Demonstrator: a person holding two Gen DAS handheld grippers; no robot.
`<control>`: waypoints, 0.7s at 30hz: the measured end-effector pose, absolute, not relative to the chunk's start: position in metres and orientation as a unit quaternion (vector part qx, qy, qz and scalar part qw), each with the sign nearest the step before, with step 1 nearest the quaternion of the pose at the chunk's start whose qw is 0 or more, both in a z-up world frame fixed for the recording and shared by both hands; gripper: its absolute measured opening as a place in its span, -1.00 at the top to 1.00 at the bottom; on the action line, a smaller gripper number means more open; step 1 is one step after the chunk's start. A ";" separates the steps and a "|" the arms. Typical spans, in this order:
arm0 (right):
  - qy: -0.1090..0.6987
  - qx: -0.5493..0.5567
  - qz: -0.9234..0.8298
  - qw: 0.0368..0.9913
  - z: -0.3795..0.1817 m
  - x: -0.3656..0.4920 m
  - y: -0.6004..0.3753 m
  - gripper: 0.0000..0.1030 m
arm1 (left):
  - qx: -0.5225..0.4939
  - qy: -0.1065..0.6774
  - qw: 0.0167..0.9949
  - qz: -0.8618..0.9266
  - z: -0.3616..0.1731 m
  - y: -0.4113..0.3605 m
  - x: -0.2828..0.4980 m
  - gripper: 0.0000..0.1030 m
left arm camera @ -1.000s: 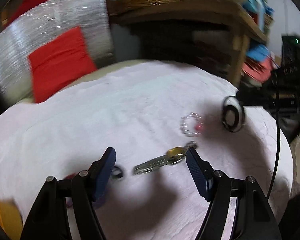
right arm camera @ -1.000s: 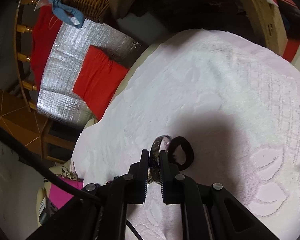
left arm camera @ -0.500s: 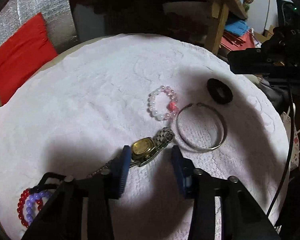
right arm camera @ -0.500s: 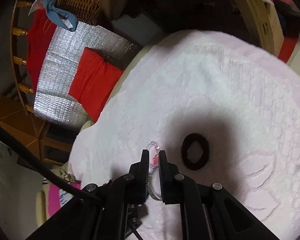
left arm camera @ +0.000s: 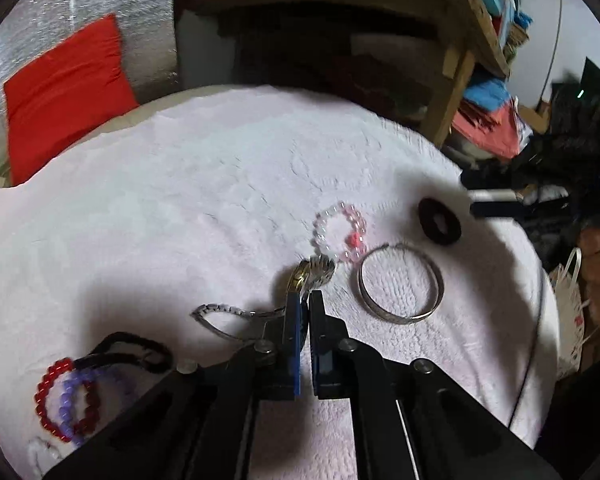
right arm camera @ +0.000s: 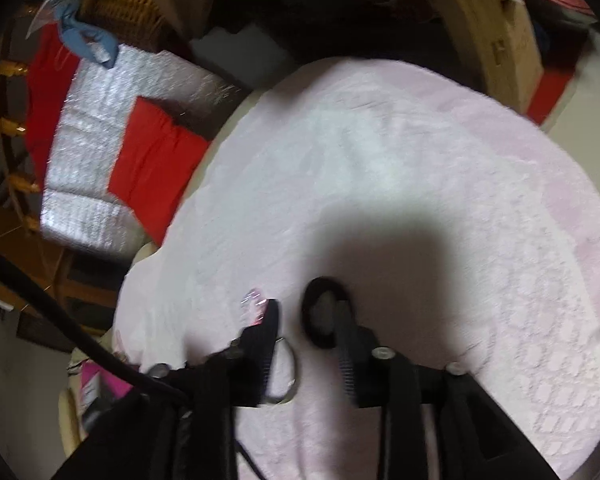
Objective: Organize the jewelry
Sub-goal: 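Grasp black hair tie with right tool while left tool grasps gold watch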
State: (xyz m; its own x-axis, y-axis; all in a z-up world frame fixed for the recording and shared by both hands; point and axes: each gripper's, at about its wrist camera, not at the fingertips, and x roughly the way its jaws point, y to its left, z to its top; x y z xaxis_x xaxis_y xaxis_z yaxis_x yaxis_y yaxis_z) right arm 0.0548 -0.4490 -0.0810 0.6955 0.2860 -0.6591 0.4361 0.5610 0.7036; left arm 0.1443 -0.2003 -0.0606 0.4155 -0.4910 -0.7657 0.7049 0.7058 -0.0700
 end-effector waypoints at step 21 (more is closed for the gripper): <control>0.365 0.295 -0.117 0.875 -0.048 0.077 -0.405 0.83 | 0.089 0.352 0.860 -0.359 0.002 -0.130 0.103 0.97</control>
